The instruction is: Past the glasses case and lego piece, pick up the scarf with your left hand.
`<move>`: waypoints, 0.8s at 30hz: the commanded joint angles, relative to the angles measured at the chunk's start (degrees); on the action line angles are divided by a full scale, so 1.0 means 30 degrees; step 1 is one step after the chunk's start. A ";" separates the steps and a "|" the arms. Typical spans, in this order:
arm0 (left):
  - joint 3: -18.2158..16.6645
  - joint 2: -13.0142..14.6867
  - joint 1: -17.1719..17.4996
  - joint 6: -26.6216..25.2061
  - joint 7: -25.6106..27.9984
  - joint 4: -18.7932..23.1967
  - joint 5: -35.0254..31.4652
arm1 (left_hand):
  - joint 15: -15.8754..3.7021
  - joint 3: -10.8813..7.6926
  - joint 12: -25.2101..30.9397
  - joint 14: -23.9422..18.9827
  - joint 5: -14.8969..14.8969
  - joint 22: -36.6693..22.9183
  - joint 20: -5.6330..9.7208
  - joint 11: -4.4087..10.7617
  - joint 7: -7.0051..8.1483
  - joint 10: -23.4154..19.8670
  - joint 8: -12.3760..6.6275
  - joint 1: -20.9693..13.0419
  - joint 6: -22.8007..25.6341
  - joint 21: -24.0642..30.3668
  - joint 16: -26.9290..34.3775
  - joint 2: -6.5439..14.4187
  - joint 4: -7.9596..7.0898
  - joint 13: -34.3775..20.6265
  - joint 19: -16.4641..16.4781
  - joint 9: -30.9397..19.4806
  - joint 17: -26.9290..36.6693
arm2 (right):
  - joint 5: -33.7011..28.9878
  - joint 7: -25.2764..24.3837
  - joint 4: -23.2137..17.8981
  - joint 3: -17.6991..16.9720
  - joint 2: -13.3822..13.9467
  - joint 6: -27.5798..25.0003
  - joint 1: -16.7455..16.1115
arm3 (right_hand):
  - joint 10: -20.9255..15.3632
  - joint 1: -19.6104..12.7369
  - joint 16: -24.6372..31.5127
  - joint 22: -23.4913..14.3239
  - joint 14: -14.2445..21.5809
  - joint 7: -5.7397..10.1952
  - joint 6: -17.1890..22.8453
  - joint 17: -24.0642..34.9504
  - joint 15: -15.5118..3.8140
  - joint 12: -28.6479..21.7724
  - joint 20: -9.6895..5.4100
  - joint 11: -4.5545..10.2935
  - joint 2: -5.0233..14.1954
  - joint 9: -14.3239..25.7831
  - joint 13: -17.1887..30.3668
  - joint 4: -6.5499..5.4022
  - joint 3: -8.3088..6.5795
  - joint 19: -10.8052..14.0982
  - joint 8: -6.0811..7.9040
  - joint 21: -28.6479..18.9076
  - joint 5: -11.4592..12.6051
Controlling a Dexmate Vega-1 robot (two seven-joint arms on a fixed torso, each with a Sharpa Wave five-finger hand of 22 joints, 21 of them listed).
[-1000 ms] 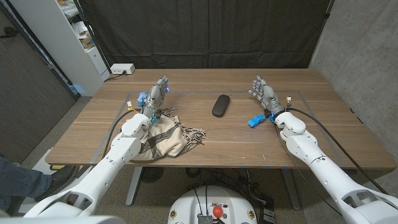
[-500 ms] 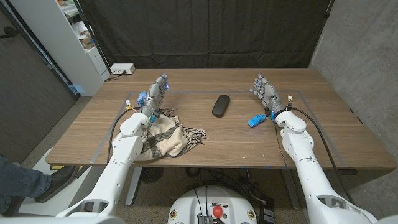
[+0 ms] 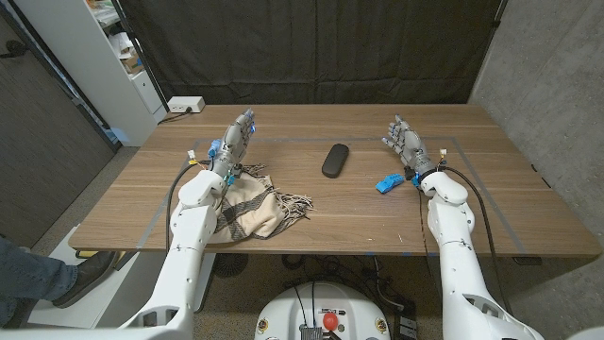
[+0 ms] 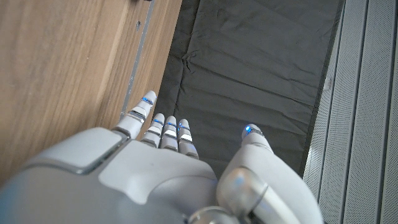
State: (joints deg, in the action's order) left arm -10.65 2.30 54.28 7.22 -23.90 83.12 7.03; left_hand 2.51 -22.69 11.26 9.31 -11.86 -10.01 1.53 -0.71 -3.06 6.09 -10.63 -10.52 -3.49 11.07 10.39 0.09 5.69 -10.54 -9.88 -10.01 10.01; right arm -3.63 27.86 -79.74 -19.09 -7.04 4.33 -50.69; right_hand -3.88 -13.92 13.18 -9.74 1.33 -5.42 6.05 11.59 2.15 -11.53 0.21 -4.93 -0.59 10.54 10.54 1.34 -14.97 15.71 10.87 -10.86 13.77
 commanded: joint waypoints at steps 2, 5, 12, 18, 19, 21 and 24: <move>-0.1320 -0.1301 0.0657 0.0554 -0.1636 0.1291 -0.0966 | -0.0050 -0.0114 0.0192 0.0063 0.0005 -0.0066 -0.0087 0.0034 0.0075 0.0022 -0.0069 -0.0184 0.0047 0.0023 0.0095 0.0119 0.0062 -0.0099 -0.0273 -0.0063 0.0062 | -0.1146 0.1006 0.0269 -0.1242 -0.1085 0.0146 0.0313 | -0.0132 -0.0091 -0.0035 -0.0034 -0.0031 0.0045 0.0061 0.0054 0.0204 0.0017 0.0098 -0.0147 0.0085 0.0067 0.0084 0.0114 -0.0094 -0.0040 0.0126 -0.0033 0.0105; -0.1493 -0.1460 0.0797 0.0687 -0.1757 0.1506 -0.1067 | -0.0035 -0.0118 0.0196 0.0052 0.0012 -0.0066 -0.0093 0.0026 0.0069 0.0011 -0.0075 -0.0198 0.0069 0.0027 0.0097 0.0136 0.0071 -0.0099 -0.0267 -0.0063 0.0061 | -0.1285 0.1092 0.0288 -0.1330 -0.1178 0.0142 0.0329 | -0.0140 -0.0084 -0.0044 -0.0034 -0.0033 0.0031 0.0076 0.0057 0.0223 0.0018 0.0104 -0.0160 0.0093 0.0067 0.0085 0.0116 -0.0092 -0.0043 0.0131 -0.0034 0.0103; -0.1909 -0.1655 0.0958 0.0566 -0.2299 0.1753 -0.0896 | -0.0023 -0.0129 0.0209 0.0018 0.0031 -0.0067 -0.0191 0.0018 0.0068 -0.0026 -0.0098 -0.0235 0.0144 0.0022 0.0104 0.0178 0.0097 -0.0099 -0.0289 -0.0064 0.0060 | -0.1475 0.1231 0.0190 -0.1478 -0.1390 0.0135 0.0268 | -0.0144 -0.0073 -0.0071 -0.0035 -0.0034 0.0038 0.0092 0.0059 0.0252 0.0025 0.0116 -0.0174 0.0094 0.0068 0.0088 0.0131 -0.0078 -0.0058 0.0133 -0.0033 0.0098; -0.2095 -0.1805 0.1067 0.0749 -0.2442 0.1954 -0.0997 | -0.0035 -0.0136 0.0217 -0.0063 0.0049 -0.0067 -0.0223 0.0029 0.0054 -0.0053 -0.0105 -0.0263 0.0184 0.0025 0.0130 0.0211 0.0118 -0.0100 -0.0292 -0.0064 0.0060 | -0.1556 0.1331 0.0108 -0.1550 -0.1471 0.0165 0.0251 | -0.0155 -0.0059 -0.0081 -0.0035 -0.0017 0.0045 0.0112 0.0064 0.0260 0.0028 0.0136 -0.0165 0.0106 0.0069 0.0091 0.0136 -0.0071 -0.0075 0.0138 -0.0030 0.0094; -0.2123 -0.1843 0.1094 0.0736 -0.2495 0.2002 -0.0955 | -0.0025 -0.0137 0.0220 -0.0064 0.0051 -0.0067 -0.0230 0.0023 0.0062 -0.0061 -0.0108 -0.0267 0.0195 0.0026 0.0129 0.0214 0.0121 -0.0100 -0.0293 -0.0064 0.0060 | -0.1570 0.1347 0.0099 -0.1557 -0.1476 0.0162 0.0251 | -0.0160 -0.0059 -0.0086 -0.0035 -0.0018 0.0043 0.0109 0.0064 0.0259 0.0027 0.0135 -0.0159 0.0108 0.0069 0.0091 0.0138 -0.0070 -0.0075 0.0136 -0.0031 0.0094; -0.2131 -0.1893 0.1191 0.0797 -0.2418 0.2167 -0.1120 | -0.0039 -0.0139 0.0234 -0.0070 0.0059 -0.0068 -0.0241 0.0038 0.0060 -0.0099 -0.0108 -0.0278 0.0204 0.0027 0.0128 0.0225 0.0130 -0.0100 -0.0293 -0.0064 0.0060 | -0.1599 0.1356 0.0066 -0.1576 -0.1496 0.0121 0.0247 | -0.0154 -0.0055 -0.0088 -0.0035 -0.0012 0.0036 0.0117 0.0066 0.0259 0.0031 0.0142 -0.0155 0.0111 0.0070 0.0092 0.0140 -0.0067 -0.0079 0.0138 -0.0030 0.0093; -0.2183 -0.1944 0.1283 0.0860 -0.2462 0.2307 -0.1170 | -0.0028 -0.0141 0.0235 -0.0075 0.0065 -0.0068 -0.0254 0.0035 0.0061 -0.0105 -0.0109 -0.0289 0.0218 0.0029 0.0127 0.0235 0.0139 -0.0100 -0.0291 -0.0064 0.0060 | -0.1624 0.1392 0.0085 -0.1615 -0.1488 0.0097 0.0262 | -0.0150 -0.0048 -0.0095 -0.0035 -0.0009 0.0043 0.0119 0.0068 0.0268 0.0036 0.0140 -0.0189 0.0115 0.0070 0.0093 0.0142 -0.0063 -0.0077 0.0138 -0.0033 0.0091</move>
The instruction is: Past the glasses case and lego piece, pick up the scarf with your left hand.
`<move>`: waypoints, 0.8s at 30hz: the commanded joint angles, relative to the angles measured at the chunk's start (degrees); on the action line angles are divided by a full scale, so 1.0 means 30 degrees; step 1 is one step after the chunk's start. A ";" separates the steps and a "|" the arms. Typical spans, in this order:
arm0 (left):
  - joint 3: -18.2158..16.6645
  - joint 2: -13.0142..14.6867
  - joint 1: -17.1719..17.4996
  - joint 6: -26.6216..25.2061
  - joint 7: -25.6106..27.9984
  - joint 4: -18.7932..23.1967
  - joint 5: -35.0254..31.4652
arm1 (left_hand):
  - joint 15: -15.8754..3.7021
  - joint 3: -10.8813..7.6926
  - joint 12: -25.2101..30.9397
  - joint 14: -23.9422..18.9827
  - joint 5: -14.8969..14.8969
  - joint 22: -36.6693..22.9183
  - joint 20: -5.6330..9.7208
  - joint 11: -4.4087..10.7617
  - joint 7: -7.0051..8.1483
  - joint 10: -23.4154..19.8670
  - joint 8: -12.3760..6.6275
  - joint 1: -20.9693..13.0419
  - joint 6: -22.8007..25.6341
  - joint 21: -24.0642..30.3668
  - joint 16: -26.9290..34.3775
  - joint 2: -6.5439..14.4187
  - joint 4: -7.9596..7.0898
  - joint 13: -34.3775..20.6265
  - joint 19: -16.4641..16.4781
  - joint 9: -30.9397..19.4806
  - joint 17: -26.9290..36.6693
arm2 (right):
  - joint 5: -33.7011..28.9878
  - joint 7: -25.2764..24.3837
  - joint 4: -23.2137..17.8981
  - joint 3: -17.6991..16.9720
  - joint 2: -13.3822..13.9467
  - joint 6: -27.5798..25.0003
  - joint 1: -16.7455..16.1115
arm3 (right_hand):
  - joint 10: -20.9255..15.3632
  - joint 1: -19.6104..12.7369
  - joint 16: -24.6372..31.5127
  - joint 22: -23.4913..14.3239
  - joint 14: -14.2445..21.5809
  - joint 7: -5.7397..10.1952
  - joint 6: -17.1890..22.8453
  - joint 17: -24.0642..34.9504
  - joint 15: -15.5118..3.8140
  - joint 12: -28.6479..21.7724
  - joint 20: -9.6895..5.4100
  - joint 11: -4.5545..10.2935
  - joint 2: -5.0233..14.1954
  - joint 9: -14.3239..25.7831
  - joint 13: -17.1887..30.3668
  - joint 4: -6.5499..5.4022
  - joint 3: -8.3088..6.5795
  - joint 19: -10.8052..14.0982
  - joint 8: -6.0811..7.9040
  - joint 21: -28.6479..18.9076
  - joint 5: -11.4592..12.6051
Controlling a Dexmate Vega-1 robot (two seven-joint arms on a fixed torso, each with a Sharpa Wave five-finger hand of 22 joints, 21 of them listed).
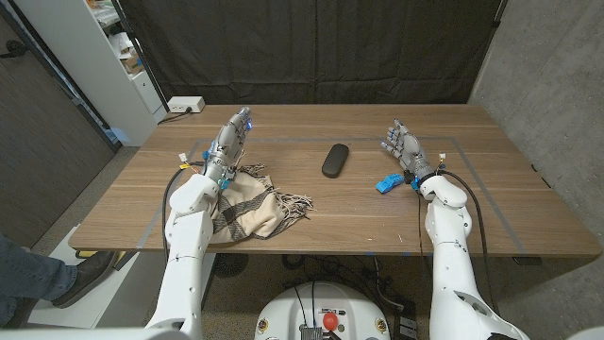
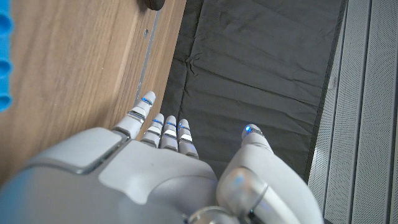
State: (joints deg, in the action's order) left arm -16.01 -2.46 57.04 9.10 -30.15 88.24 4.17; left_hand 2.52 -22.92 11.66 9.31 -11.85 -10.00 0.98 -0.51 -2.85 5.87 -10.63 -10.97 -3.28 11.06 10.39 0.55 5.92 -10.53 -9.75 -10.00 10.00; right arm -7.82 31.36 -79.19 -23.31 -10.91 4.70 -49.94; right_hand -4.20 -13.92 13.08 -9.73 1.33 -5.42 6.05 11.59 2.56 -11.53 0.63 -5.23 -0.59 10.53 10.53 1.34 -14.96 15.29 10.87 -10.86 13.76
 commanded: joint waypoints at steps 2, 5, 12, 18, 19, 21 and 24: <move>-0.0452 -0.0390 0.0355 0.0283 -0.0414 0.0580 -0.0194 | -0.0030 -0.0066 0.0096 -0.0087 0.0069 -0.0070 -0.0078 -0.0048 0.0009 -0.0024 -0.0105 -0.0148 0.0144 0.0031 0.0129 0.0092 0.0070 -0.0103 -0.0331 -0.0066 0.0063 | -0.0219 0.0235 -0.0044 -0.0256 -0.0201 -0.0030 0.0033 | -0.0046 -0.0044 -0.0067 -0.0039 -0.0015 0.0056 0.0117 0.0072 0.0115 0.0036 0.0014 -0.0064 0.0117 0.0071 0.0096 0.0144 -0.0061 0.0061 0.0135 -0.0033 0.0091; -0.0536 -0.0418 0.0361 0.0486 -0.0102 0.0607 -0.0525 | -0.0036 -0.0067 0.0100 -0.0085 0.0077 -0.0070 -0.0089 -0.0045 0.0024 -0.0037 -0.0118 -0.0160 0.0187 0.0033 0.0125 0.0105 0.0080 -0.0103 -0.0330 -0.0066 0.0063 | -0.0207 0.0273 0.0011 -0.0313 -0.0186 0.0002 0.0058 | -0.0053 -0.0034 -0.0074 -0.0039 -0.0012 0.0060 0.0137 0.0074 0.0122 0.0036 0.0003 -0.0072 0.0114 0.0071 0.0097 0.0147 -0.0053 0.0067 0.0142 -0.0037 0.0088; -0.0618 -0.0398 0.0379 0.0539 -0.0342 0.0693 -0.0464 | 0.0046 -0.0070 0.0094 -0.0120 0.0103 -0.0070 0.0203 -0.0059 -0.0029 -0.0038 -0.0112 -0.0196 0.0218 0.0069 0.0126 0.0138 0.0112 -0.0103 -0.0242 -0.0064 0.0062 | -0.0163 0.0322 -0.0057 -0.0408 -0.0177 0.0054 0.0109 | -0.0042 -0.0020 -0.0107 -0.0040 -0.0048 0.0088 0.0132 0.0080 0.0080 0.0047 -0.0011 -0.0059 0.0128 0.0072 0.0099 0.0153 -0.0045 0.0020 0.0136 -0.0023 0.0085; -0.0796 -0.0384 0.0523 0.0557 -0.0374 0.1015 -0.0440 | 0.0054 -0.0070 0.0096 -0.0107 0.0117 -0.0069 0.0183 -0.0054 -0.0027 -0.0053 -0.0101 -0.0219 0.0214 0.0072 0.0114 0.0156 0.0133 -0.0103 -0.0230 -0.0065 0.0062 | -0.0133 0.0350 0.0016 -0.0431 -0.0183 0.0084 0.0200 | -0.0040 -0.0002 -0.0145 -0.0040 -0.0100 0.0067 0.0128 0.0087 0.0083 0.0052 -0.0013 -0.0095 0.0145 0.0073 0.0104 0.0159 -0.0036 -0.0053 0.0131 -0.0002 0.0082; -0.0822 -0.0370 0.0527 0.0607 -0.0444 0.1007 -0.0386 | 0.0053 -0.0070 0.0098 -0.0109 0.0119 -0.0069 0.0173 -0.0064 -0.0028 -0.0059 -0.0100 -0.0223 0.0216 0.0071 0.0114 0.0160 0.0137 -0.0103 -0.0232 -0.0065 0.0062 | -0.0127 0.0350 0.0023 -0.0438 -0.0189 0.0080 0.0207 | -0.0047 0.0001 -0.0152 -0.0040 -0.0110 0.0052 0.0126 0.0088 0.0082 0.0050 -0.0025 -0.0084 0.0145 0.0073 0.0105 0.0161 -0.0034 -0.0051 0.0129 -0.0004 0.0081; -0.0858 -0.0383 0.0660 0.0550 -0.0365 0.1248 -0.0477 | 0.0045 -0.0069 0.0099 -0.0121 0.0123 -0.0068 0.0157 -0.0054 -0.0028 -0.0065 -0.0098 -0.0227 0.0216 0.0068 0.0117 0.0162 0.0142 -0.0103 -0.0237 -0.0065 0.0062 | -0.0144 0.0352 0.0047 -0.0441 -0.0184 0.0065 0.0213 | -0.0056 0.0004 -0.0164 -0.0040 -0.0129 0.0054 0.0122 0.0089 0.0070 0.0047 -0.0023 -0.0119 0.0151 0.0073 0.0106 0.0163 -0.0033 -0.0050 0.0127 -0.0007 0.0080; -0.0901 -0.0326 0.0730 0.0592 -0.0516 0.1360 -0.0418 | 0.0041 -0.0067 0.0102 -0.0125 0.0130 -0.0068 0.0122 -0.0058 -0.0016 -0.0077 -0.0097 -0.0237 0.0226 0.0071 0.0115 0.0168 0.0152 -0.0104 -0.0228 -0.0065 0.0062 | -0.0159 0.0325 0.0074 -0.0458 -0.0195 0.0073 0.0215 | -0.0085 -0.0007 -0.0171 -0.0040 -0.0122 0.0031 0.0171 0.0087 0.0068 0.0038 -0.0018 -0.0107 0.0160 0.0074 0.0108 0.0175 -0.0037 -0.0056 0.0145 -0.0007 0.0081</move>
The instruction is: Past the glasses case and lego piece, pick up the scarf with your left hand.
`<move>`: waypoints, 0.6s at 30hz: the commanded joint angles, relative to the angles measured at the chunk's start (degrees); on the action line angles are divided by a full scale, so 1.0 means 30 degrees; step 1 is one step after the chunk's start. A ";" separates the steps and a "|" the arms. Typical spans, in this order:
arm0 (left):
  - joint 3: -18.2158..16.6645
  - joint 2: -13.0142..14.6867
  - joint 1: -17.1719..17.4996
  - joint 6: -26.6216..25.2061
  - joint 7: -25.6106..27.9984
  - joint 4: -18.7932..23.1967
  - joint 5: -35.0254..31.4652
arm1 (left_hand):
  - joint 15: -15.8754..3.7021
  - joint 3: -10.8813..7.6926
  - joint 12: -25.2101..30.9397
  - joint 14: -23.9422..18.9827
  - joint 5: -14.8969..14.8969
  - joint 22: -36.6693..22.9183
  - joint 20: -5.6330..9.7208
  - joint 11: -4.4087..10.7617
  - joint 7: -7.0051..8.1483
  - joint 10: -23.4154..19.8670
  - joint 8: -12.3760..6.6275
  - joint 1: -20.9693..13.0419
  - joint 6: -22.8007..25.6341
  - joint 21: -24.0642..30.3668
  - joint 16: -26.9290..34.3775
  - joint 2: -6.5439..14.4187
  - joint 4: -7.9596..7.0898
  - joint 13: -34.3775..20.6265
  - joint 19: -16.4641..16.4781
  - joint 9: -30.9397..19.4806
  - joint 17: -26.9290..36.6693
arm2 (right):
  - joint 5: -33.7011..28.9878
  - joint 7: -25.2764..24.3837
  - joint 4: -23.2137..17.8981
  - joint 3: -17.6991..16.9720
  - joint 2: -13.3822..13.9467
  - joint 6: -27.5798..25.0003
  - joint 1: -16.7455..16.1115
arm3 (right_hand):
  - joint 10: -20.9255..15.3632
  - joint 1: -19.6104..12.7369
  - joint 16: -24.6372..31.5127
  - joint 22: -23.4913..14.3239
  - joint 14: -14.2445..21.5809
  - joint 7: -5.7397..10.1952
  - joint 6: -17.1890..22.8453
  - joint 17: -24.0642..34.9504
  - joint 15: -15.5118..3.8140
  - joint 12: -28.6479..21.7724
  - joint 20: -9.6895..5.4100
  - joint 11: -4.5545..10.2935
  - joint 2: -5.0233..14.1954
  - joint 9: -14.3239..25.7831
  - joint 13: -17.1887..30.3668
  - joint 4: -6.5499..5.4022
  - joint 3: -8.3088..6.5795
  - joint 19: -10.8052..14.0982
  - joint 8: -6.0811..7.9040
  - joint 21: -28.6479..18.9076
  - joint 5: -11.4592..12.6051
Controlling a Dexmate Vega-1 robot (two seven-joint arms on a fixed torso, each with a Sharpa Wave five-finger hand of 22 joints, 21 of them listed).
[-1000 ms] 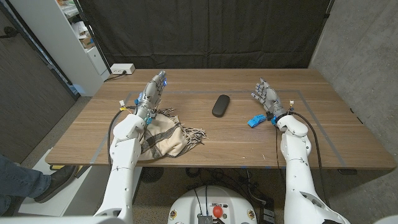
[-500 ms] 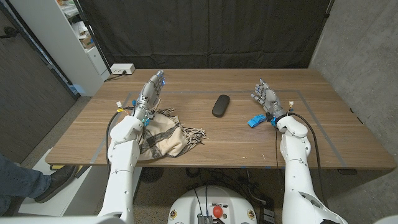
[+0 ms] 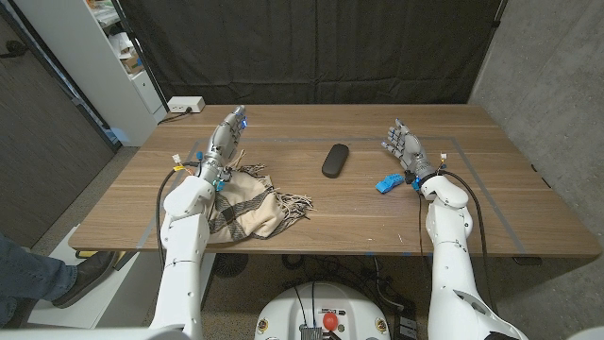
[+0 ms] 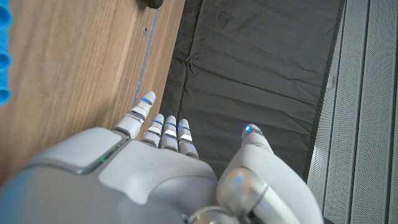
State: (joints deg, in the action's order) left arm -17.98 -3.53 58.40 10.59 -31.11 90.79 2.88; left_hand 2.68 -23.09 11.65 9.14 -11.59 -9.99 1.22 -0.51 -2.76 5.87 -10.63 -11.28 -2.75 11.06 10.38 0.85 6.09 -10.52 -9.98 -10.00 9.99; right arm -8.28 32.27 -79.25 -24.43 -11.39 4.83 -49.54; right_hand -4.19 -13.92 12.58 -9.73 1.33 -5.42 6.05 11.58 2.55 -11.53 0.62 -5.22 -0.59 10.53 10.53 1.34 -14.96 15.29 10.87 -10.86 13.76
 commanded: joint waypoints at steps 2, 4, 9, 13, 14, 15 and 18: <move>-0.0300 0.0012 0.0392 0.0218 -0.0199 0.0667 0.0024 | -0.0016 -0.0008 0.0104 -0.0077 0.0046 -0.0070 0.0017 -0.0036 -0.0041 -0.0082 -0.0100 -0.0142 0.0062 0.0067 0.0116 0.0070 0.0100 -0.0105 -0.0164 -0.0066 0.0064 | 0.0019 0.0044 0.0094 -0.0097 -0.0040 0.0045 0.0076 | -0.0093 -0.0014 -0.0013 -0.0041 -0.0121 0.0021 0.0170 0.0086 0.0075 0.0037 -0.0025 -0.0106 0.0159 0.0076 0.0110 0.0186 -0.0036 -0.0050 0.0143 -0.0013 0.0081; -0.0339 0.0028 0.0485 0.0322 -0.0228 0.0800 0.0014 | -0.0012 -0.0007 0.0110 -0.0081 0.0049 -0.0070 0.0006 -0.0037 -0.0032 -0.0098 -0.0104 -0.0146 0.0078 0.0066 0.0116 0.0074 0.0105 -0.0105 -0.0166 -0.0066 0.0064 | 0.0001 0.0028 0.0084 -0.0095 -0.0045 0.0065 0.0065 | -0.0072 -0.0017 -0.0022 -0.0041 -0.0126 -0.0002 0.0189 0.0085 0.0067 0.0047 -0.0032 -0.0111 0.0158 0.0076 0.0110 0.0195 -0.0034 -0.0046 0.0149 -0.0016 0.0081; -0.0479 0.0144 0.0654 0.0407 -0.0422 0.1014 0.0105 | -0.0009 -0.0003 0.0098 -0.0077 0.0059 -0.0069 -0.0028 -0.0022 -0.0039 -0.0077 -0.0100 -0.0160 0.0089 0.0066 0.0110 0.0081 0.0120 -0.0105 -0.0164 -0.0065 0.0064 | 0.0040 0.0042 0.0002 -0.0096 -0.0088 0.0105 0.0032 | -0.0057 -0.0020 -0.0039 -0.0040 -0.0131 0.0014 0.0191 0.0084 0.0059 0.0057 -0.0037 -0.0130 0.0165 0.0076 0.0113 0.0211 -0.0031 -0.0051 0.0146 -0.0019 0.0080; -0.0693 0.0232 0.0664 0.0712 -0.0424 0.0928 0.0134 | -0.0029 -0.0001 0.0099 -0.0108 0.0067 -0.0069 -0.0036 -0.0027 -0.0028 -0.0085 -0.0101 -0.0171 0.0108 0.0067 0.0118 0.0089 0.0132 -0.0105 -0.0160 -0.0064 0.0064 | 0.0085 0.0030 -0.0122 -0.0078 -0.0149 0.0162 -0.0005 | -0.0162 -0.0052 -0.0025 -0.0039 -0.0035 0.0033 0.0231 0.0074 0.0074 0.0022 -0.0112 -0.0057 0.0177 0.0076 0.0112 0.0249 -0.0036 0.0104 0.0156 -0.0082 0.0080; -0.0721 0.0230 0.0697 0.0733 -0.0425 0.0973 0.0145 | -0.0039 0.0000 0.0105 -0.0127 0.0069 -0.0069 -0.0040 -0.0030 -0.0030 -0.0103 -0.0100 -0.0174 0.0111 0.0071 0.0124 0.0091 0.0136 -0.0105 -0.0148 -0.0064 0.0064 | 0.0083 0.0021 -0.0164 -0.0063 -0.0163 0.0174 -0.0016 | -0.0179 -0.0058 -0.0020 -0.0038 -0.0008 0.0022 0.0239 0.0072 0.0065 0.0017 -0.0133 -0.0064 0.0174 0.0076 0.0112 0.0258 -0.0035 0.0133 0.0158 -0.0093 0.0080; -0.0764 0.0244 0.0747 0.0818 -0.0465 0.1031 0.0183 | -0.0031 0.0001 0.0111 -0.0134 0.0071 -0.0069 -0.0033 -0.0006 -0.0025 -0.0121 -0.0102 -0.0178 0.0120 0.0076 0.0126 0.0094 0.0139 -0.0105 -0.0136 -0.0064 0.0064 | 0.0072 0.0027 -0.0212 -0.0038 -0.0163 0.0178 -0.0027 | -0.0194 -0.0061 -0.0018 -0.0038 0.0002 0.0020 0.0243 0.0071 0.0054 0.0012 -0.0143 -0.0068 0.0172 0.0076 0.0112 0.0262 -0.0035 0.0146 0.0159 -0.0097 0.0080; -0.0869 0.0294 0.0887 0.0915 -0.0549 0.1237 0.0242 | -0.0067 0.0003 0.0124 -0.0187 0.0076 -0.0068 -0.0035 0.0013 -0.0024 -0.0158 -0.0105 -0.0186 0.0142 0.0079 0.0143 0.0098 0.0148 -0.0105 -0.0125 -0.0063 0.0063 | 0.0087 0.0072 -0.0286 0.0030 -0.0168 0.0249 -0.0040 | -0.0250 -0.0077 -0.0014 -0.0036 0.0053 0.0012 0.0264 0.0063 0.0042 -0.0002 -0.0170 -0.0044 0.0163 0.0075 0.0109 0.0287 -0.0031 0.0220 0.0164 -0.0123 0.0080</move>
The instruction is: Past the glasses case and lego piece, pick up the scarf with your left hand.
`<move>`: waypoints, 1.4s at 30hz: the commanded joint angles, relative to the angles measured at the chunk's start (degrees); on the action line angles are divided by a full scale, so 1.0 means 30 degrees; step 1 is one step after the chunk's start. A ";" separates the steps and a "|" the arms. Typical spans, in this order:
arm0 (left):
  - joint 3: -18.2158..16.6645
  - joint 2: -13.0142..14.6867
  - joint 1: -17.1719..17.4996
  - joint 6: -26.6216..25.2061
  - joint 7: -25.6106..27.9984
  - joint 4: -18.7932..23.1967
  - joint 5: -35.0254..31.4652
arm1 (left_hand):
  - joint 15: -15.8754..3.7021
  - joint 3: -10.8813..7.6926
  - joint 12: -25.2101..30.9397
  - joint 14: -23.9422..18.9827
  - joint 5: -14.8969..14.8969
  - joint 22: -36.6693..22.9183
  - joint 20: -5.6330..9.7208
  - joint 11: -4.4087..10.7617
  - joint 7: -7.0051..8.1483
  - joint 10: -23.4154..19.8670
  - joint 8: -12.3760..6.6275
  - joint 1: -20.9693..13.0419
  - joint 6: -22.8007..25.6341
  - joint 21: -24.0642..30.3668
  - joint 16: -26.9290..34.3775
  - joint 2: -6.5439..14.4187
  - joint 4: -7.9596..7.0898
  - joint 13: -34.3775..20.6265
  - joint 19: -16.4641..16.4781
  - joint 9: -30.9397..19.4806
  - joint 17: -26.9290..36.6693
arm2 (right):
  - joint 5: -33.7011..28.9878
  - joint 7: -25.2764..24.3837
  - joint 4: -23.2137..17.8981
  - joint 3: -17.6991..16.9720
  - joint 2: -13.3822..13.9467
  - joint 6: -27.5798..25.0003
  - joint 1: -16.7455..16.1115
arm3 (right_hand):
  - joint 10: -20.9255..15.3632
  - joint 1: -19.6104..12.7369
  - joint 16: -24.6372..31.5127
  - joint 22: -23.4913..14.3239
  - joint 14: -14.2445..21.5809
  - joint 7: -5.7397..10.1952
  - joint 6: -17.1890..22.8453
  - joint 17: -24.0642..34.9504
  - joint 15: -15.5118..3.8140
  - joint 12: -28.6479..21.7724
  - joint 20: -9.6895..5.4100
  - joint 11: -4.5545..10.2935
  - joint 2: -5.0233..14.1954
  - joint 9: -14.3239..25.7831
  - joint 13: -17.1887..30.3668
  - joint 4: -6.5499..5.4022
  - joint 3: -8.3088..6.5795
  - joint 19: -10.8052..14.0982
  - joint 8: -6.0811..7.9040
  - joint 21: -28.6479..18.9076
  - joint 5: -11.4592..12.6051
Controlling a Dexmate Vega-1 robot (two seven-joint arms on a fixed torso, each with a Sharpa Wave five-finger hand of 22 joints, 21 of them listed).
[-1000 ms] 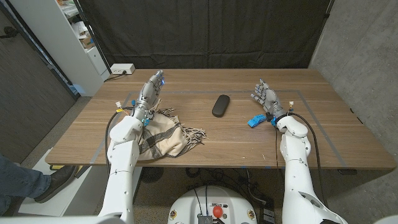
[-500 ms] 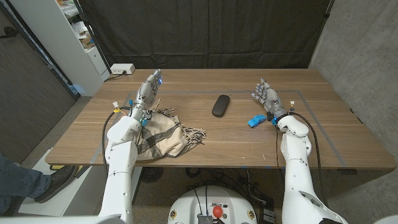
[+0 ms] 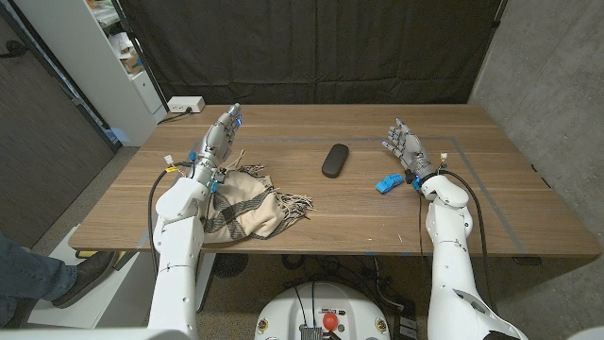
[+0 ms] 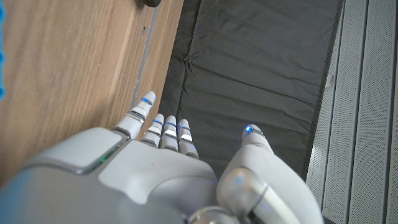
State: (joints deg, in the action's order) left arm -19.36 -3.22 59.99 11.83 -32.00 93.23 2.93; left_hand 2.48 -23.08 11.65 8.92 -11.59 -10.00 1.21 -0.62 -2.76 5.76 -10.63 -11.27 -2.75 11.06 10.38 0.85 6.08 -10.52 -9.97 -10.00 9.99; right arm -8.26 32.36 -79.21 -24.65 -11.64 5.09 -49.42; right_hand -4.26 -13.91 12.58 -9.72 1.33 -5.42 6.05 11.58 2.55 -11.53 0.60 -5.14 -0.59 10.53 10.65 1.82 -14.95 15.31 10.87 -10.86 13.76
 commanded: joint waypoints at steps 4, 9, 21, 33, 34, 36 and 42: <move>-0.0387 0.0267 0.0318 0.0063 -0.0130 0.0924 0.0021 | -0.0003 0.0003 0.0132 -0.0156 0.0083 -0.0068 -0.0039 0.0072 -0.0009 -0.0151 -0.0113 -0.0198 0.0186 0.0084 0.0153 0.0104 0.0165 -0.0106 -0.0108 -0.0061 0.0064 | 0.0152 0.0166 -0.0266 0.0193 -0.0066 0.0347 -0.0057 | -0.0217 -0.0067 -0.0037 -0.0035 0.0033 -0.0001 0.0252 0.0066 0.0010 0.0012 -0.0192 -0.0033 0.0168 0.0075 0.0066 0.0136 -0.0025 0.0159 0.0154 -0.0095 0.0079; -0.0559 0.0311 0.0520 0.0134 -0.0213 0.1195 0.0104 | -0.0003 0.0007 0.0133 -0.0169 0.0089 -0.0067 -0.0049 0.0086 -0.0002 -0.0164 -0.0117 -0.0209 0.0220 0.0082 0.0151 0.0109 0.0178 -0.0106 -0.0108 -0.0059 0.0064 | 0.0258 0.0214 -0.0224 0.0272 -0.0098 0.0565 -0.0020 | -0.0176 -0.0051 -0.0067 -0.0033 -0.0015 0.0016 0.0207 0.0071 -0.0026 0.0037 -0.0222 -0.0031 0.0187 0.0075 0.0065 0.0137 -0.0020 0.0116 0.0132 -0.0074 0.0078; -0.0804 0.0440 0.0649 0.0517 -0.0454 0.1547 0.0278 | 0.0005 0.0015 0.0147 -0.0203 0.0100 -0.0066 -0.0092 0.0076 -0.0019 -0.0227 -0.0119 -0.0241 0.0285 0.0076 0.0145 0.0124 0.0210 -0.0106 -0.0110 -0.0056 0.0062 | 0.0441 0.0084 -0.0066 0.0230 -0.0151 0.0802 -0.0004 | -0.0126 -0.0012 -0.0102 -0.0030 -0.0042 0.0067 0.0145 0.0086 -0.0032 0.0069 -0.0196 0.0007 0.0224 0.0076 0.0068 0.0146 -0.0003 0.0011 0.0106 -0.0030 0.0076; -0.1031 0.0583 0.1011 0.1257 -0.0759 0.1956 0.0417 | 0.0022 0.0030 0.0181 -0.0342 0.0111 -0.0065 -0.0180 0.0089 -0.0021 -0.0350 -0.0140 -0.0267 0.0401 0.0083 0.0178 0.0129 0.0241 -0.0106 -0.0084 -0.0055 0.0061 | 0.0508 -0.0076 -0.0126 0.0134 -0.0169 0.0960 -0.0217 | -0.0153 0.0036 -0.0120 -0.0028 -0.0050 0.0093 0.0141 0.0102 -0.0009 0.0066 -0.0170 -0.0038 0.0239 0.0077 0.0071 0.0150 0.0024 -0.0073 0.0104 -0.0005 0.0071; -0.1101 0.0545 0.1135 0.1408 -0.0695 0.2044 0.0384 | 0.0023 0.0031 0.0180 -0.0345 0.0112 -0.0065 -0.0183 0.0090 -0.0024 -0.0350 -0.0138 -0.0270 0.0403 0.0084 0.0177 0.0129 0.0244 -0.0106 -0.0078 -0.0054 0.0061 | 0.0518 -0.0091 -0.0040 0.0125 -0.0159 0.1029 -0.0204 | -0.0160 0.0037 -0.0118 -0.0027 -0.0043 0.0094 0.0147 0.0103 -0.0007 0.0063 -0.0172 -0.0044 0.0242 0.0077 0.0071 0.0150 0.0024 -0.0077 0.0107 -0.0004 0.0071; -0.1162 0.0587 0.1223 0.1507 -0.0764 0.2064 0.0415 | 0.0021 0.0034 0.0184 -0.0353 0.0114 -0.0065 -0.0193 0.0099 -0.0019 -0.0368 -0.0146 -0.0273 0.0433 0.0085 0.0176 0.0130 0.0249 -0.0106 -0.0073 -0.0054 0.0061 | 0.0523 -0.0107 0.0028 0.0133 -0.0156 0.1081 -0.0197 | -0.0173 0.0032 -0.0133 -0.0027 -0.0067 0.0102 0.0153 0.0101 0.0001 0.0059 -0.0170 -0.0070 0.0242 0.0077 0.0072 0.0159 0.0025 -0.0082 0.0109 -0.0003 0.0072; -0.1353 0.0631 0.1533 0.1594 -0.0795 0.2304 0.0411 | 0.0002 0.0041 0.0208 -0.0413 0.0118 -0.0065 -0.0205 0.0070 -0.0015 -0.0449 -0.0159 -0.0286 0.0504 0.0089 0.0187 0.0132 0.0264 -0.0105 -0.0057 -0.0054 0.0061 | 0.0467 -0.0167 0.0211 0.0218 -0.0175 0.1177 -0.0151 | -0.0159 0.0048 -0.0129 -0.0026 -0.0035 0.0105 0.0149 0.0106 0.0024 0.0069 -0.0166 -0.0019 0.0245 0.0078 0.0074 0.0169 0.0038 -0.0089 0.0107 -0.0006 0.0070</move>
State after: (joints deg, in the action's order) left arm -22.45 -1.57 63.12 15.34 -34.05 98.98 3.99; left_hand 2.33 -22.98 11.87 7.85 -11.60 -9.99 0.98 -0.41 -2.76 4.74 -10.63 -11.50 -1.52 11.06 10.61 1.07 6.49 -10.52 -9.76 -9.99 9.99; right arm -6.82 32.23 -79.34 -24.13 -12.12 7.96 -49.86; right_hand -4.71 -13.68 12.19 -9.59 1.33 -5.42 6.04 11.58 2.54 -11.53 0.31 -5.32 -0.35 10.53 10.81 2.05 -14.71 15.18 10.87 -10.86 13.76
